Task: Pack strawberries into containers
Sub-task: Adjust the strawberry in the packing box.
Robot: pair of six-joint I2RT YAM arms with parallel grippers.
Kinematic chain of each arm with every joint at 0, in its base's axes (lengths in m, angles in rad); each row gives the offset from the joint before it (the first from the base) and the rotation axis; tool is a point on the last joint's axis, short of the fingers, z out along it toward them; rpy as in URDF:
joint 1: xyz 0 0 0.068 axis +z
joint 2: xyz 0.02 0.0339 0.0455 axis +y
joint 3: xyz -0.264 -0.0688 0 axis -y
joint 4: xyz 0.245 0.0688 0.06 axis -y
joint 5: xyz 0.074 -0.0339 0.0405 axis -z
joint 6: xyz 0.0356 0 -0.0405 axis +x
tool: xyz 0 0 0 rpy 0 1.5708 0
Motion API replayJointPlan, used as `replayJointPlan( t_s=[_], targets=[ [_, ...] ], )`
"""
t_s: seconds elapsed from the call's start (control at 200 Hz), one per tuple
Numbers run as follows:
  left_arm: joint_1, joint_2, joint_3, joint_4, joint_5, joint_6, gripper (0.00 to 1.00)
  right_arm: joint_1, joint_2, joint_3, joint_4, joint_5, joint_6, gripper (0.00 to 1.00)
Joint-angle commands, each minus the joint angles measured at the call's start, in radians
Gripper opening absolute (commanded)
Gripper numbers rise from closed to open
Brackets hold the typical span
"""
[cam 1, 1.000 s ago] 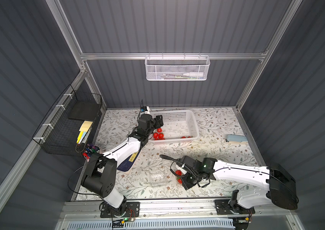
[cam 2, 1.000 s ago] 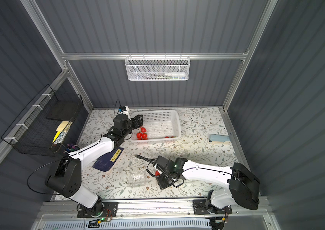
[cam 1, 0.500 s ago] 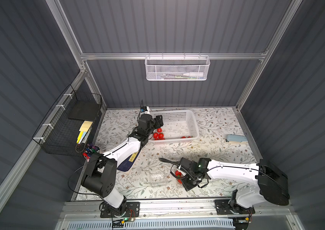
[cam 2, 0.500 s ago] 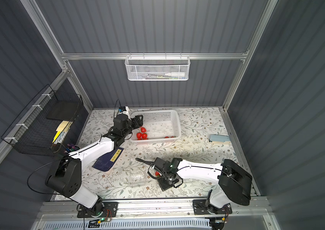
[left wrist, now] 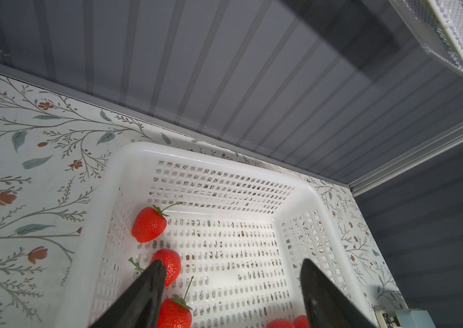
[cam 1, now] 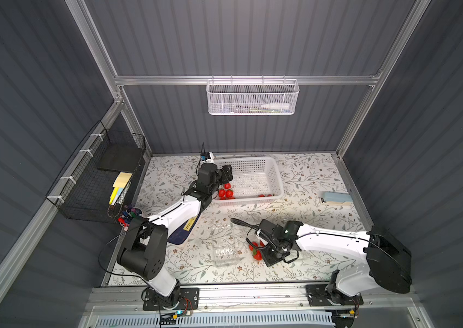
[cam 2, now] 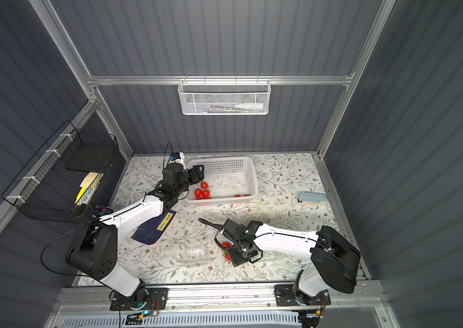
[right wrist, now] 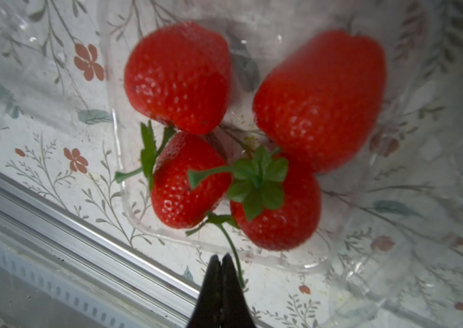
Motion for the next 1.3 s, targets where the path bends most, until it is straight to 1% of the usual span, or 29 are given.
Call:
replayJointPlan(
  t_s=[0.0,0.235,0.375,0.48,0.595,0.79,0.86,0.961,1.036,1.291],
  targets=[
    [-0.006,0.012,0.026,0.002,-0.010,0.017,0.77,-0.011,-0.035,0.004,-0.022,-0.018,-0.012,0.00],
    [-0.006,0.004,0.018,-0.001,-0.013,0.017,0.77,-0.062,-0.080,-0.009,-0.017,-0.063,-0.024,0.00],
    [-0.006,0.001,0.016,-0.003,-0.021,0.017,0.77,-0.067,-0.061,-0.008,-0.011,-0.065,-0.026,0.00],
    [-0.006,-0.003,0.017,-0.003,-0.027,0.017,0.77,-0.067,-0.079,-0.002,-0.007,-0.113,-0.030,0.00],
    [-0.006,-0.002,0.024,-0.003,-0.027,0.017,0.77,-0.051,-0.094,0.000,-0.008,-0.165,-0.034,0.00],
    [-0.006,0.011,0.028,-0.001,-0.027,0.017,0.77,-0.005,-0.073,-0.033,-0.041,-0.163,-0.025,0.00],
    [-0.006,0.020,0.035,-0.001,-0.025,0.017,0.77,-0.005,-0.063,-0.040,-0.042,-0.135,-0.017,0.00],
    [-0.006,0.022,0.041,-0.001,-0.025,0.016,0.77,-0.005,-0.053,-0.024,-0.065,-0.047,-0.006,0.00],
    [-0.006,0.019,0.041,-0.001,-0.027,0.016,0.77,-0.010,-0.050,-0.008,-0.067,-0.005,-0.006,0.00],
    [-0.006,0.013,0.028,-0.003,-0.027,0.017,0.77,-0.052,-0.025,0.011,-0.054,0.032,-0.014,0.00]
  ],
)
